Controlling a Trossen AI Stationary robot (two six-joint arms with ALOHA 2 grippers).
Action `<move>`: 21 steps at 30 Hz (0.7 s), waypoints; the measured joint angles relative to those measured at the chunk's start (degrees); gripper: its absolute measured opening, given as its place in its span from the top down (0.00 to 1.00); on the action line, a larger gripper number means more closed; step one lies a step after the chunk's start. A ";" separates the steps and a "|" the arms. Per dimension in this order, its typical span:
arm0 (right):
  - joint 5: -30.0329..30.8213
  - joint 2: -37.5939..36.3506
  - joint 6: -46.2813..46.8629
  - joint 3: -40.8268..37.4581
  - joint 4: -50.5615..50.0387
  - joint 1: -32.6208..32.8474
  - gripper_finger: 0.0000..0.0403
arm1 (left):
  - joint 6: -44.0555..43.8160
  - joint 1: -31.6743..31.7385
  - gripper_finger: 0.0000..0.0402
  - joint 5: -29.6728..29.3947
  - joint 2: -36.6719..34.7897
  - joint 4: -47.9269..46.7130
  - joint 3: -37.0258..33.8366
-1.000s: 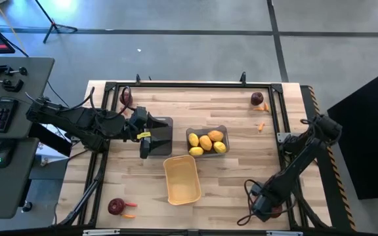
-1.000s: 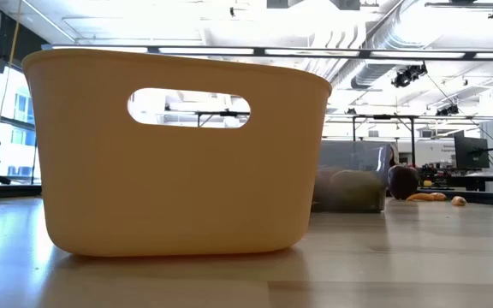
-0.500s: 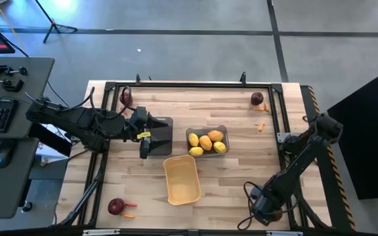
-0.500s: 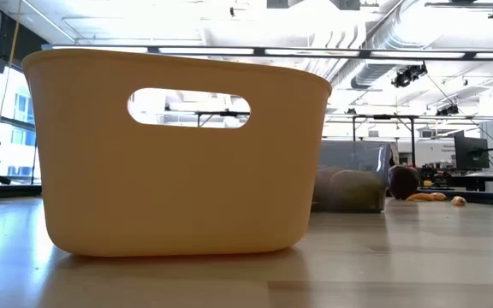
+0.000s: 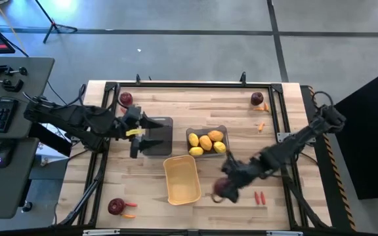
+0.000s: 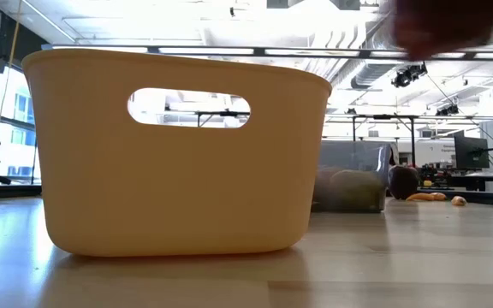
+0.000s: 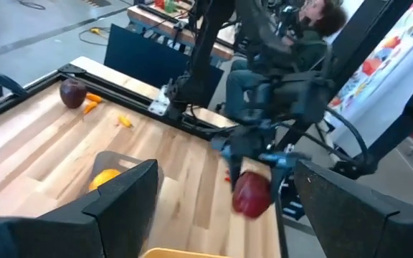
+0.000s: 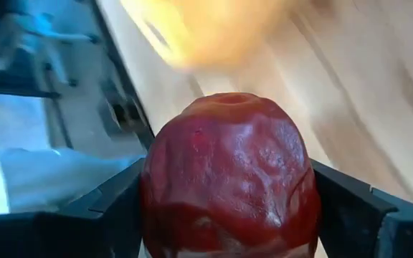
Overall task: Sort produce into baskets
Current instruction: Put the apple into the yellow bin
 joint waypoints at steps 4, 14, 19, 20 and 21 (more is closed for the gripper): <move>-1.84 4.28 -11.84 0.00 14.09 -6.06 0.27 | -0.57 -0.91 0.22 0.08 -0.68 -0.35 0.00; -6.65 15.24 -19.27 0.04 33.25 -10.68 0.25 | -3.02 -0.63 0.22 0.00 -0.74 -0.29 0.00; -6.55 17.81 -13.19 0.00 37.96 -10.68 0.21 | -3.02 -0.65 0.22 0.01 -0.74 -0.30 0.00; -6.57 18.08 -13.06 0.00 38.63 -10.68 0.20 | -3.02 -0.65 0.22 0.01 -0.74 -0.31 0.00; -6.57 18.30 -13.07 0.00 38.95 -10.66 0.19 | -3.03 -0.65 0.22 0.00 -0.74 -0.31 0.00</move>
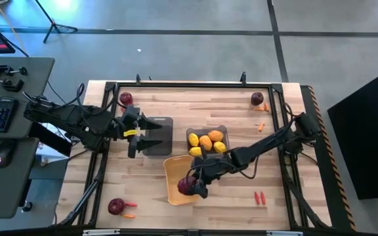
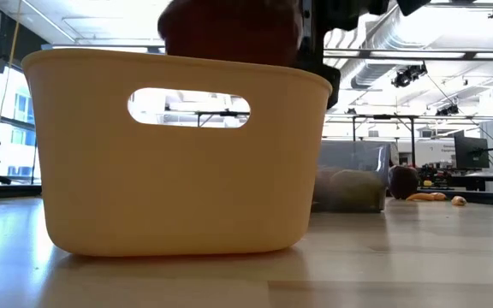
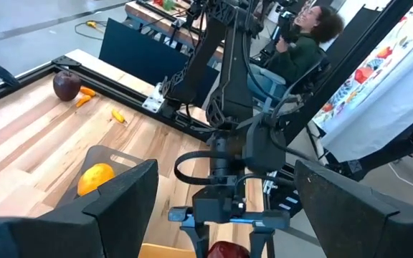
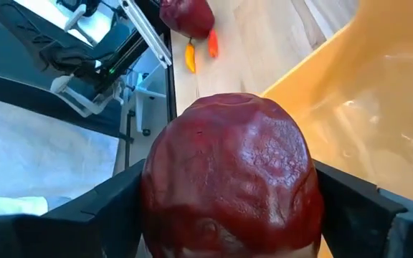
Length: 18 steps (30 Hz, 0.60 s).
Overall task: Sort produce into baskets
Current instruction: Put the apple into the yellow bin
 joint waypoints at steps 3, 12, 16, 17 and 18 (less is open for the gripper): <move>-0.01 0.44 -1.22 -0.02 0.50 0.28 0.18 | -0.41 0.00 0.22 0.00 0.01 0.01 0.00; -2.32 0.40 -1.28 0.00 1.21 -0.20 0.17 | -0.83 -0.02 0.22 0.00 0.04 0.02 0.00; -2.43 0.40 -0.42 0.00 1.06 -0.28 0.09 | -1.51 -0.02 0.22 0.00 0.04 0.04 0.00; -2.50 0.40 0.08 0.00 1.06 -0.43 0.06 | -1.52 -0.02 0.22 0.00 0.04 0.04 0.00; -2.62 0.40 0.52 0.00 1.06 -0.66 0.04 | -1.61 -0.02 0.22 0.00 0.04 0.04 0.00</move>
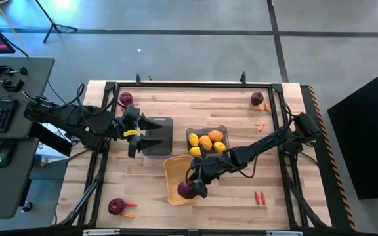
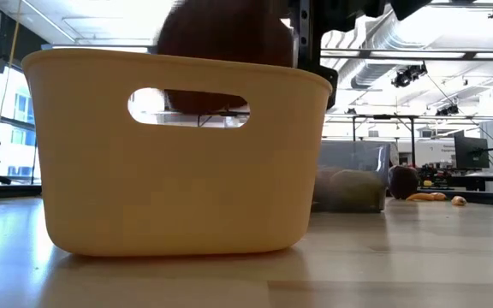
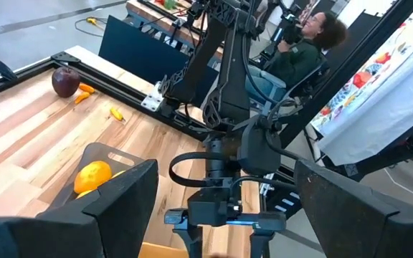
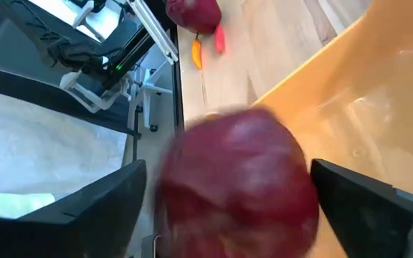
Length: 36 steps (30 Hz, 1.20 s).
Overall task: Sort produce into baskets
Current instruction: Put the apple into the yellow bin
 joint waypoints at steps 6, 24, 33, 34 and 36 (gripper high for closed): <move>-2.80 0.00 -0.30 0.00 0.61 -2.20 0.03 | -0.28 0.00 0.22 -0.13 0.00 0.24 0.00; 13.74 -31.33 -10.06 -12.51 -29.49 -6.40 0.03 | -19.42 -0.84 0.22 7.59 4.06 -7.64 0.13; 14.08 -40.00 6.54 -33.08 -6.76 -4.35 0.03 | -57.03 -18.30 0.22 15.02 16.60 -26.64 0.09; 14.01 -39.99 7.12 -34.32 -3.87 -4.37 0.03 | -60.18 -20.30 0.22 17.02 18.16 -26.67 0.09; 13.72 -39.87 6.75 -36.00 -0.46 -4.49 0.03 | -65.38 -23.72 0.22 22.15 21.40 -27.28 0.09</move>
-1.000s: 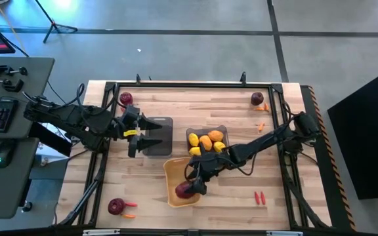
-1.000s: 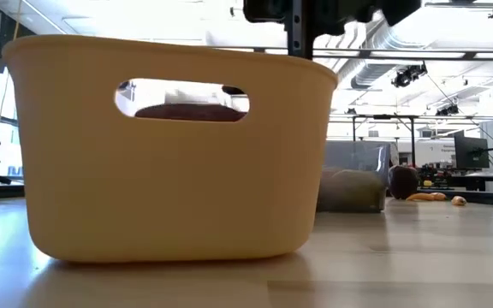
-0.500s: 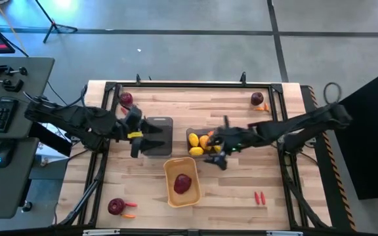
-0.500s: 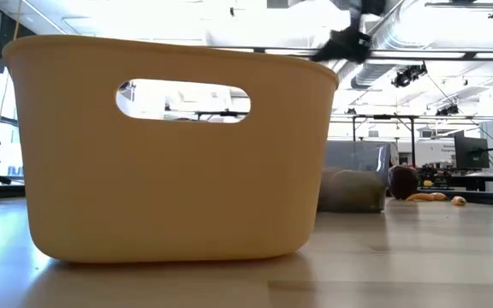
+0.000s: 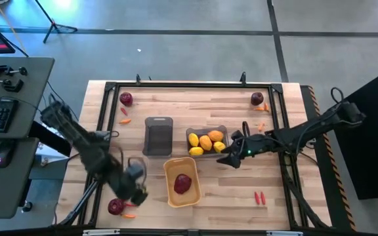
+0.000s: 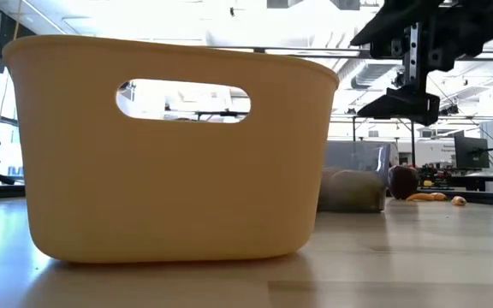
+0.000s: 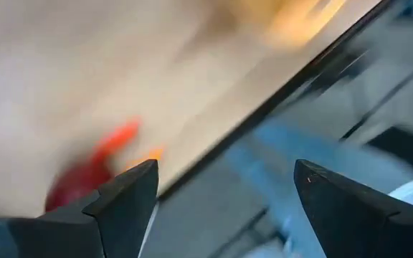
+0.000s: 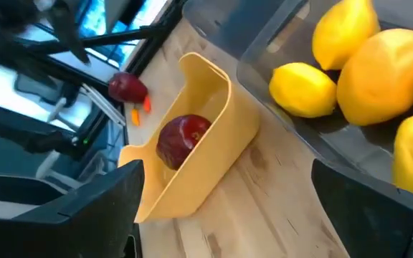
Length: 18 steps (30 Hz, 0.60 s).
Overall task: Sort produce into baskets
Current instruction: Put the apple into the yellow bin
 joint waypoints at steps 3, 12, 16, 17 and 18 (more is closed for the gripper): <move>-0.09 0.07 -1.89 -0.42 1.02 0.02 0.03 | -6.75 -4.35 0.22 6.22 4.32 -1.29 -0.02; -0.15 0.07 -2.34 -0.42 1.21 0.02 0.03 | -16.86 -9.86 0.22 7.90 7.71 -8.17 -0.07; -0.21 0.07 -2.23 -0.42 1.18 0.02 0.03 | -16.06 -10.51 0.22 6.77 7.73 -11.19 -0.07; -0.29 0.07 -2.20 -0.42 1.18 0.02 0.03 | -16.06 -10.51 0.22 6.88 7.73 -11.04 -0.07; -0.20 0.07 -2.21 -0.42 1.18 0.02 0.03 | -15.81 -10.47 0.22 7.51 7.73 -10.84 -0.07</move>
